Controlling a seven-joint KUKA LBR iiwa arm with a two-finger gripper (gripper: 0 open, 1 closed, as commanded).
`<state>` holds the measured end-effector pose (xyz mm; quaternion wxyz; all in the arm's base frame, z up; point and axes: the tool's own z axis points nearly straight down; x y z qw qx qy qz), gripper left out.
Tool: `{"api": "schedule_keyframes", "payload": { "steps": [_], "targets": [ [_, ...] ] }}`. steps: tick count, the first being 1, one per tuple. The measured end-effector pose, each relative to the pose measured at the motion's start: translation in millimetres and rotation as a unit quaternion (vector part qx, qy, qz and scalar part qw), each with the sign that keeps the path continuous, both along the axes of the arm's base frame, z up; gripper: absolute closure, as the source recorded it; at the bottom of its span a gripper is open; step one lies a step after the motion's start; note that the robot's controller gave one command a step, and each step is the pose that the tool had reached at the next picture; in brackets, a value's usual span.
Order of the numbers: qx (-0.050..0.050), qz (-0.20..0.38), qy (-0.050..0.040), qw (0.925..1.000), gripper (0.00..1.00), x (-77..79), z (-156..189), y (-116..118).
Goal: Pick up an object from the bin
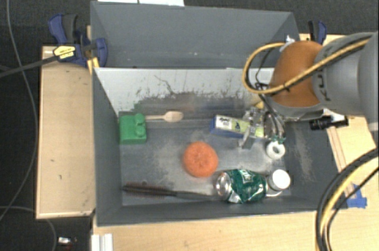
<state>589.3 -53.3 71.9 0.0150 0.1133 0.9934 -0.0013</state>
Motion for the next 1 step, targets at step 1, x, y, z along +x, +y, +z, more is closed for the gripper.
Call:
{"api": "schedule_keyframes", "payload": {
  "steps": [1],
  "targets": [
    [0.0, 0.001, 0.0, 1.0, 1.0, 0.0, 0.0, 0.0]
  ]
}}
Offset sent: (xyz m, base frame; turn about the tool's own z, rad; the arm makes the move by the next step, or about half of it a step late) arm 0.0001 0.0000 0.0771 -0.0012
